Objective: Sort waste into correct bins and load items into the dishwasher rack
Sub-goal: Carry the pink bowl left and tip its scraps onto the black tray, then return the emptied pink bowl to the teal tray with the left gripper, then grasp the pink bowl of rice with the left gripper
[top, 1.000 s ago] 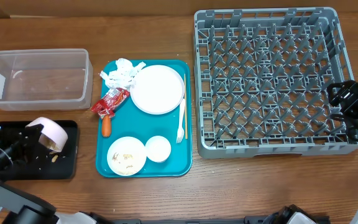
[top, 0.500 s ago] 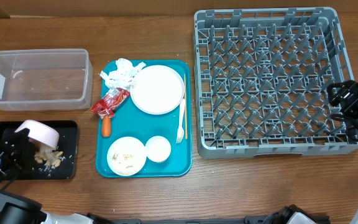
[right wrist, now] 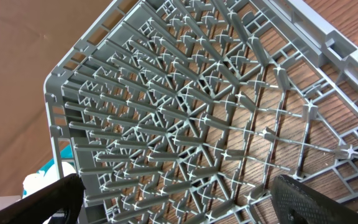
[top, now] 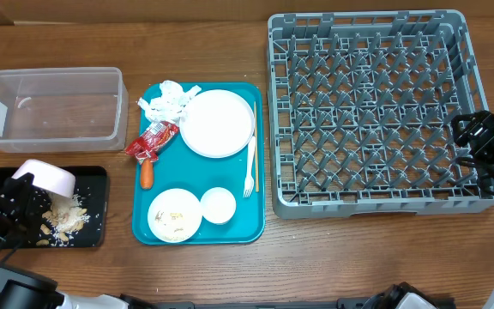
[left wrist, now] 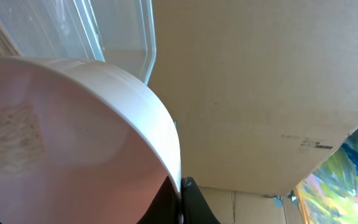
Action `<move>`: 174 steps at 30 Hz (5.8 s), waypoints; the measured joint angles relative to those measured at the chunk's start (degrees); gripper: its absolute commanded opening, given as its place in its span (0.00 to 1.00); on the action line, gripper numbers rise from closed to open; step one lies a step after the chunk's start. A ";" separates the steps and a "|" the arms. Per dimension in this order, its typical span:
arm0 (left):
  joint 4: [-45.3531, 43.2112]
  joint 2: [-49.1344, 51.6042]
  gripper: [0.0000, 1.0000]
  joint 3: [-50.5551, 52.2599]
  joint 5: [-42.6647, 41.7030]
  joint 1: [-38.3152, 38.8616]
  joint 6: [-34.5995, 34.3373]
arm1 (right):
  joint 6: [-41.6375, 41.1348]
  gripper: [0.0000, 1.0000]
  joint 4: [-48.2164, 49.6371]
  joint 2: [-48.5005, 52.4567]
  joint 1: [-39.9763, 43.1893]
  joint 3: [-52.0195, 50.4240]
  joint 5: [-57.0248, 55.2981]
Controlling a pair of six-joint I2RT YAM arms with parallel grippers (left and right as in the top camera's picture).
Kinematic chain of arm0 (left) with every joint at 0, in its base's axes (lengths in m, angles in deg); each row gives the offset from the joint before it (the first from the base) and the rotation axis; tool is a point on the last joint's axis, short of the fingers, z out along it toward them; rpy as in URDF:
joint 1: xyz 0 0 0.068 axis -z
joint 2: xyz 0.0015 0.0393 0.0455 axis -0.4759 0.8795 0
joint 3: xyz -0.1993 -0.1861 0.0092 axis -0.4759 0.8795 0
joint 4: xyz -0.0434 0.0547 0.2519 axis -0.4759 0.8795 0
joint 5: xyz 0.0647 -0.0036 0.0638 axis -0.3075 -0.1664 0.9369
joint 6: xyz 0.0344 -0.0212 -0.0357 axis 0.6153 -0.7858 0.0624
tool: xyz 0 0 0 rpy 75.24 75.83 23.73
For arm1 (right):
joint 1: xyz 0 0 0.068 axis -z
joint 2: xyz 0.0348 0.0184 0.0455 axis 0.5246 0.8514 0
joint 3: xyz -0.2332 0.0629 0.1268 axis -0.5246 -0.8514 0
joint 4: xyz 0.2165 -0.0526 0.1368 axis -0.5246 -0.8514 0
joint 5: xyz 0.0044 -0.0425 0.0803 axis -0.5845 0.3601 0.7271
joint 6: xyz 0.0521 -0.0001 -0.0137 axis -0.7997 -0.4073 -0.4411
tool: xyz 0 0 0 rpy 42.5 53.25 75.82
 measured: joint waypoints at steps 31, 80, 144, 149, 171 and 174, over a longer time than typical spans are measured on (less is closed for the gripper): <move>14.05 -7.85 0.04 -5.77 5.35 7.98 11.37 | 0.02 1.00 0.00 0.00 0.00 0.00 -0.02; -4.39 0.66 0.32 -15.65 85.48 85.68 -34.82 | 0.04 1.00 -0.02 0.00 0.00 0.00 -0.02; -7.45 -32.02 0.82 12.07 82.25 86.73 -58.73 | 0.02 1.00 -0.04 -0.02 0.00 0.00 -0.02; -11.23 -31.98 1.00 12.07 80.65 86.73 -65.55 | 0.00 1.00 -0.02 -0.02 0.00 0.00 0.00; -17.18 -20.76 0.86 12.07 79.82 86.73 -77.29 | 0.02 1.00 -0.02 -0.02 0.00 0.00 -0.02; -16.96 -20.65 0.87 12.07 80.04 86.73 -77.33 | 0.02 1.00 -0.02 -0.02 0.00 0.00 0.00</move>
